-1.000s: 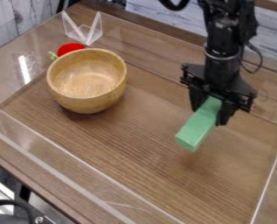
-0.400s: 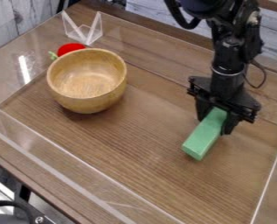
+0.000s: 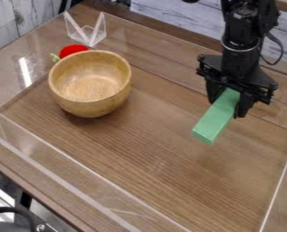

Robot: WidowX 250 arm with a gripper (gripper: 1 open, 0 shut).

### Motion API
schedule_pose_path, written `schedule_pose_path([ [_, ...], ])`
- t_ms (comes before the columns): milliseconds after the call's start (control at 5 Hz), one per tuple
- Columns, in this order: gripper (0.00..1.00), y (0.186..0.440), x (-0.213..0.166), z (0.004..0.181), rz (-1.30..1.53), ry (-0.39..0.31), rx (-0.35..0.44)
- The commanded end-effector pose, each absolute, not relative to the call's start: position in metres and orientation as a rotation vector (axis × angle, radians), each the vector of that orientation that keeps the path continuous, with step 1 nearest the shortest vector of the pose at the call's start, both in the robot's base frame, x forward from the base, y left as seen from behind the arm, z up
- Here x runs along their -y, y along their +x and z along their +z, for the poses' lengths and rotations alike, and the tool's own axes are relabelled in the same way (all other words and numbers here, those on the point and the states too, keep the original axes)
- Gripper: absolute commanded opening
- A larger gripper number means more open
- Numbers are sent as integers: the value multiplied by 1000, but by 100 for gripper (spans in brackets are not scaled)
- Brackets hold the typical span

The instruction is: Remove the green block from the brown bowl and put it on the table

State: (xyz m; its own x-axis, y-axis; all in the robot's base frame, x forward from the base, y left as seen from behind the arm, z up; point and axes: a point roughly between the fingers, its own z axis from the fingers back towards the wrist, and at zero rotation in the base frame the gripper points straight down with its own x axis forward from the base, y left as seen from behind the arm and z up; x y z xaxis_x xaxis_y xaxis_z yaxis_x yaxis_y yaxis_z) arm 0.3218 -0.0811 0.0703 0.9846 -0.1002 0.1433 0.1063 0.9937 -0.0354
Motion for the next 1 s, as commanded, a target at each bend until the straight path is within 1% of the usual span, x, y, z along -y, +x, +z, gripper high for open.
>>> schedule_pose_path([
  [0,0,320,61,88,-107,-56,180],
  [200,0,317,43,85,-122,-68,161],
  [400,0,306,37,76,-56,-84,138],
  [600,100,298,39,74,-11,-97,126],
  [800,100,291,38,73,-4,-97,108],
])
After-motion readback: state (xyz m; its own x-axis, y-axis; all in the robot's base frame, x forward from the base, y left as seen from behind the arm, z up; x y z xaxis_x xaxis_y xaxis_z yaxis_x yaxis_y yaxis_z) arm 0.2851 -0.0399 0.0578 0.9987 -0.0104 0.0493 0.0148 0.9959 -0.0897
